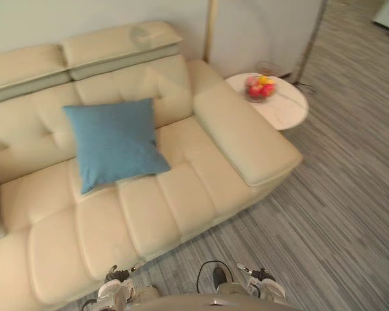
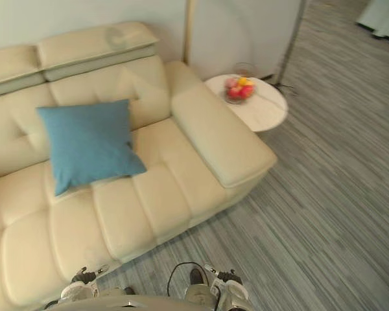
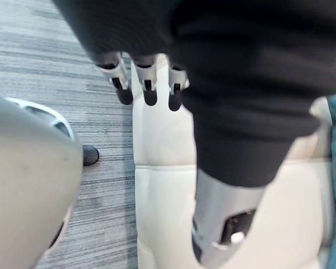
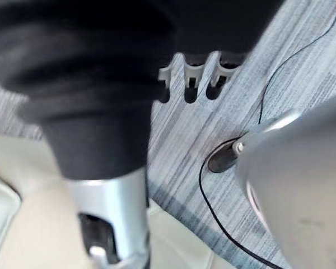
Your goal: Pick up cushions and gather them together orderly.
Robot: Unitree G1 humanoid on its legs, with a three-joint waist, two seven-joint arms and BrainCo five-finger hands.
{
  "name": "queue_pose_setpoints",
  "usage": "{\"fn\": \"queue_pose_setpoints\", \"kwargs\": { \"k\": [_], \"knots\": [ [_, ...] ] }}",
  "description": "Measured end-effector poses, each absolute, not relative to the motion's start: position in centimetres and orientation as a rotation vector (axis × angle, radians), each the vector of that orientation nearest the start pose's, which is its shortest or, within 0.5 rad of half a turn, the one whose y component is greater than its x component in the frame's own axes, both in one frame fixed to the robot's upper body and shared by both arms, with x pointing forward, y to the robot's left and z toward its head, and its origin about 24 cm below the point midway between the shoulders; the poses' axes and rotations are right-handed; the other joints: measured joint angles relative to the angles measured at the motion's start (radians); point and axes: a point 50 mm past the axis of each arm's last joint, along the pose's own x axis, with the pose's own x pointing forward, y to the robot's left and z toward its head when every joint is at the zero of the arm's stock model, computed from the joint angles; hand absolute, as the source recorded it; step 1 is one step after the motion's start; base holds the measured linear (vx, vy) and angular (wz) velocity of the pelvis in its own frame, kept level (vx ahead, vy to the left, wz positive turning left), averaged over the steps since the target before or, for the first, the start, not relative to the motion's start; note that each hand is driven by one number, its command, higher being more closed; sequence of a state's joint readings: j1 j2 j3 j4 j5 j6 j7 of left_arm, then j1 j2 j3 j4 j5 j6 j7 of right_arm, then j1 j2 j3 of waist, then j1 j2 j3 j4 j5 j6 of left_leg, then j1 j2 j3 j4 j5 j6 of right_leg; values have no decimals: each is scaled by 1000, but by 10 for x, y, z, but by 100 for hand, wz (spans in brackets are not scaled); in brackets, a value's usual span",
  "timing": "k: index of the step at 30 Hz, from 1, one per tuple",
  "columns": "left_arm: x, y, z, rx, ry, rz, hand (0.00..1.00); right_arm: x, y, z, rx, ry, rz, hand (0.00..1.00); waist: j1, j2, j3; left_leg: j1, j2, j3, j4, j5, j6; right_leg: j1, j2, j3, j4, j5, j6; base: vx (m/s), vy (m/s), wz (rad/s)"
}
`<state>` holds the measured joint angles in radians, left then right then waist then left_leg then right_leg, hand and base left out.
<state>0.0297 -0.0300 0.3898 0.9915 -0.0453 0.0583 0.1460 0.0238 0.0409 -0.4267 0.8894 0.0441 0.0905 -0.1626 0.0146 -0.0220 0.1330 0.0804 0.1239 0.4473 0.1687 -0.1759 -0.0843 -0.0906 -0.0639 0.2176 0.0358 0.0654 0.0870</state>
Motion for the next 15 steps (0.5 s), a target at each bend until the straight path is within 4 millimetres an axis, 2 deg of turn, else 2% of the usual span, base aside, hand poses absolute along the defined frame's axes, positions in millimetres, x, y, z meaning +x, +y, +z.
{"fn": "queue_pose_setpoints", "kwargs": {
  "k": [1,2,3,4,5,6,7,8,9,11,12,13,15],
  "knots": [
    [109,195,-158,-193,1085,503,0,129,-200,-146,199,999,-531,0,2,-5,-1,11,4,57,3,-9,1,-16,9,3,-12,32,-9,-62,24,-180],
    [108,195,-158,-190,1087,504,0,136,-195,-144,194,988,-503,0,2,-8,-1,23,10,152,8,-18,5,-39,24,-10,-39,93,-34,-80,11,-206],
    [109,195,-157,-190,1084,502,0,141,-191,-143,195,980,-488,0,1,-1,4,26,24,210,11,-21,10,-50,25,-69,-53,105,-73,-69,-18,-166],
    [110,195,-157,-189,1081,500,0,142,-190,-143,198,979,-485,0,-1,4,7,30,27,240,16,-23,10,-57,23,-121,-47,86,-94,-90,-50,-135],
    [112,192,-157,-186,1080,484,0,144,-193,-142,192,971,-488,0,-3,7,9,53,40,302,18,-26,10,-84,-1,-256,4,41,-120,-86,-56,-121],
    [112,190,-157,-179,1082,473,0,145,-193,-141,188,964,-486,0,-10,23,16,80,58,346,18,-24,7,-89,-23,-389,62,5,-123,-66,-64,-113],
    [111,190,-157,-176,1084,470,0,146,-193,-141,185,961,-485,0,-12,24,17,91,64,359,18,-23,3,-88,-35,-452,87,-8,-128,-1,-98,-87],
    [108,189,-158,-165,1092,460,0,144,-193,-141,178,964,-482,0,-14,21,15,119,72,391,8,-15,-18,-74,-60,-592,143,-34,-142,40,-128,-81],
    [107,191,-158,-149,1094,453,0,140,-194,-143,165,973,-477,0,-15,21,13,140,62,403,-1,-4,-37,-66,-72,-668,150,-40,-131,48,-133,-76],
    [106,188,-159,-137,1102,432,0,142,-200,-142,144,967,-477,0,-28,26,9,141,62,354,-32,26,-38,-72,-60,-692,145,-54,-128,38,-176,-48],
    [106,182,-160,-140,1108,412,0,140,-205,-143,131,978,-484,0,-27,52,8,136,66,312,-59,29,-39,-79,-34,-678,130,-52,-127,16,-187,-44],
    [105,180,-160,-140,1112,405,0,139,-208,-143,124,985,-487,0,-26,56,8,134,68,305,-67,28,-40,-84,-23,-662,118,-47,-121,7,-140,-65],
    [104,178,-161,-141,1119,398,0,139,-212,-144,115,994,-491,0,-20,78,9,145,71,282,-92,28,-35,-92,40,-639,76,-43,-120,-7,-97,-86]
  ]
}}
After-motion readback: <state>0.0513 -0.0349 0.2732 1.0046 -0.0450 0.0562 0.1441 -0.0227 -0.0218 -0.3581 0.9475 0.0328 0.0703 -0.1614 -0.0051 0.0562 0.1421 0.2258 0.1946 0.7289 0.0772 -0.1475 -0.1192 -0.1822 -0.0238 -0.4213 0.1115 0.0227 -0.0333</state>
